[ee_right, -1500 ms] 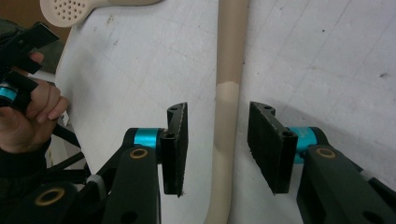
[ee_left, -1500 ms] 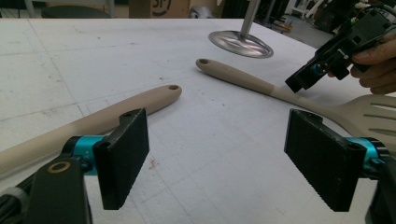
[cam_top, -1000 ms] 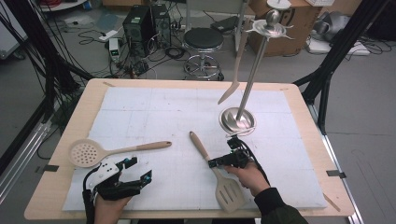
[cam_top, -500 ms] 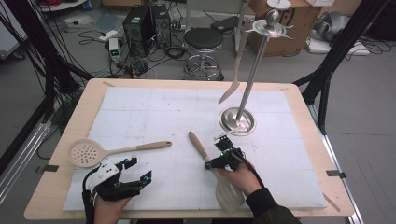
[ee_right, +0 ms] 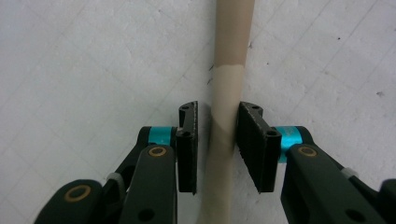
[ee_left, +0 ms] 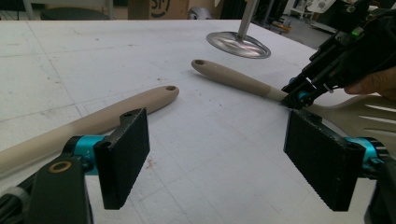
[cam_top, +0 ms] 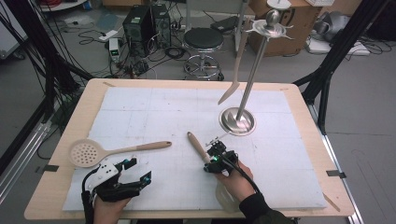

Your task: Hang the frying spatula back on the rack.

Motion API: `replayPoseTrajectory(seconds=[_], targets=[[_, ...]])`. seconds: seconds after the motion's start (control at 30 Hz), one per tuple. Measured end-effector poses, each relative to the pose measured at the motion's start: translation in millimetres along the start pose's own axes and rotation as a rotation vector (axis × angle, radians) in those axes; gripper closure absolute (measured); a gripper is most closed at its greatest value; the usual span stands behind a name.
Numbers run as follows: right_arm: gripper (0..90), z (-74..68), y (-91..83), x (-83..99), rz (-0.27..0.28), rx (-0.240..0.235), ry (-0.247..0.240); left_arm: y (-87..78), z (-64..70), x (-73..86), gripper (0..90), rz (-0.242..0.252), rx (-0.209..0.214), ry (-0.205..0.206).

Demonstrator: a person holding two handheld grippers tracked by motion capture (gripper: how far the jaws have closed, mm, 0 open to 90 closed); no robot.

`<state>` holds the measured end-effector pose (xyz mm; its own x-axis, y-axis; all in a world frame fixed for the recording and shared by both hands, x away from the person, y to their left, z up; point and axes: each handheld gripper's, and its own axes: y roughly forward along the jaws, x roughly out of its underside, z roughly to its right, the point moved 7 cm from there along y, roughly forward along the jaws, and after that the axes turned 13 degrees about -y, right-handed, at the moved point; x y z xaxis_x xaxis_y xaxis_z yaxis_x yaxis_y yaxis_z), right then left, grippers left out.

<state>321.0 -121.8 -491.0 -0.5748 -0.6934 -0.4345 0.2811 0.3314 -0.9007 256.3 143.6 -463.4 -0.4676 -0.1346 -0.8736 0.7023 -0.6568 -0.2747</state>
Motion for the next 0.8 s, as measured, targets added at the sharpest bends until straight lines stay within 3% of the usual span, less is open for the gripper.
replayPoseTrajectory(seconds=[0.17, 0.27, 0.43, 0.7, 0.8], targets=[[74.4, 1.7, -0.3, 3.1, 0.042, 0.005, -0.044, -1.6, -0.2, -0.1, 23.2, 0.003, -0.002, 0.004], [77.2, 3.1, -0.8, 3.5, 0.039, -0.018, -0.044, -2.1, -1.6, -0.1, 23.1, 0.006, -0.006, -0.004], [78.1, 2.7, -0.9, 3.9, 0.050, -0.005, -0.077, -2.7, -1.3, -0.3, 23.2, 0.005, -0.003, 0.004], [78.3, 6.1, -5.4, 4.7, 0.078, -0.044, -0.055, -3.6, -5.2, -0.6, 23.3, 0.009, -0.012, -0.009], [78.3, 9.9, -12.6, 3.4, 0.127, -0.058, -0.037, -4.4, -4.7, -0.8, 23.3, 0.013, -0.012, -0.007]])
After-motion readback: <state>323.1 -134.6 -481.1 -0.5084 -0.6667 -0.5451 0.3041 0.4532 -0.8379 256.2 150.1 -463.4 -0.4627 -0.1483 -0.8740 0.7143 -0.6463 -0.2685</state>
